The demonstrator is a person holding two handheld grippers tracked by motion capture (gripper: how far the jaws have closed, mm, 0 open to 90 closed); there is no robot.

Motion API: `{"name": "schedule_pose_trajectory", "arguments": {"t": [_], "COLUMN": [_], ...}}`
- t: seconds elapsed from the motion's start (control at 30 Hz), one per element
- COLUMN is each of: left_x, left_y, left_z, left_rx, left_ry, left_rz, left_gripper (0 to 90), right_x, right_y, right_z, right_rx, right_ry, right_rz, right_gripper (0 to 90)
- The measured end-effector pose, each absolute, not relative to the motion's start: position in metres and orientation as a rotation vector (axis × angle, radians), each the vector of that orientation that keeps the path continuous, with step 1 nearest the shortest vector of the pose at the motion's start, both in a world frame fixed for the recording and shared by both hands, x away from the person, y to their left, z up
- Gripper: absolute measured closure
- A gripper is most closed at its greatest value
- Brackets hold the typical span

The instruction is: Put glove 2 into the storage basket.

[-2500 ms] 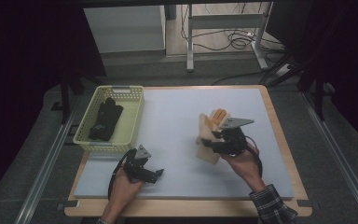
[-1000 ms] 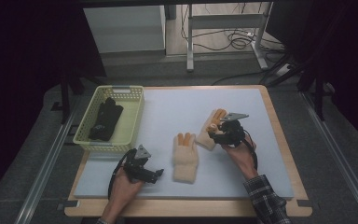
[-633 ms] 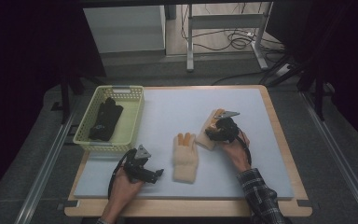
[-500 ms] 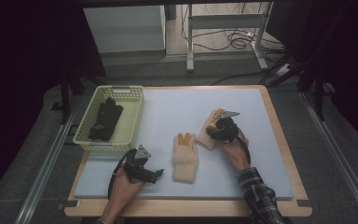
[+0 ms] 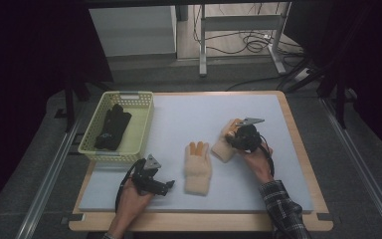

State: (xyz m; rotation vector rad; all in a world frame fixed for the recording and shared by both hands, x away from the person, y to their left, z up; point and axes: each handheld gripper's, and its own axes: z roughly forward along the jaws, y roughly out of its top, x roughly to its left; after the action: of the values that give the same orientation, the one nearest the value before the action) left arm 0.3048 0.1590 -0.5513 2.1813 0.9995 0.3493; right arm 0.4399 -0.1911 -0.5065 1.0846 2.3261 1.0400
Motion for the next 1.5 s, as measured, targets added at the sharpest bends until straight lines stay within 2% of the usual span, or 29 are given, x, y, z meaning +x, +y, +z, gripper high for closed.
{"name": "schedule_pose_trajectory", "arguments": {"t": [0.5,0.83,1.03,1.3,1.5], "left_x": [0.305,0.305,0.305,0.305,0.305], "left_y": [0.159,0.159,0.159,0.159,0.159], "left_z": [-0.551,-0.551,-0.551,-0.551,-0.551], "left_rx": [2.182,2.182,2.180,2.180,2.184], "left_ry": [0.999,0.998,0.999,0.999,0.996], "left_rz": [0.350,0.351,0.351,0.352,0.352], "left_gripper": [0.8,0.8,0.8,0.9,0.8], "right_x": [0.399,0.362,0.350,0.351,0.358], "right_y": [-0.199,-0.175,-0.141,-0.100,-0.093], "right_z": [-0.462,-0.439,-0.447,-0.478,-0.503], "right_rx": [0.950,0.825,0.719,0.645,0.650], "right_ry": [2.366,2.473,2.578,2.673,2.699], "right_rz": [1.168,1.307,1.327,1.232,1.134], "right_gripper": [61.3,60.9,60.6,59.2,49.3]}}
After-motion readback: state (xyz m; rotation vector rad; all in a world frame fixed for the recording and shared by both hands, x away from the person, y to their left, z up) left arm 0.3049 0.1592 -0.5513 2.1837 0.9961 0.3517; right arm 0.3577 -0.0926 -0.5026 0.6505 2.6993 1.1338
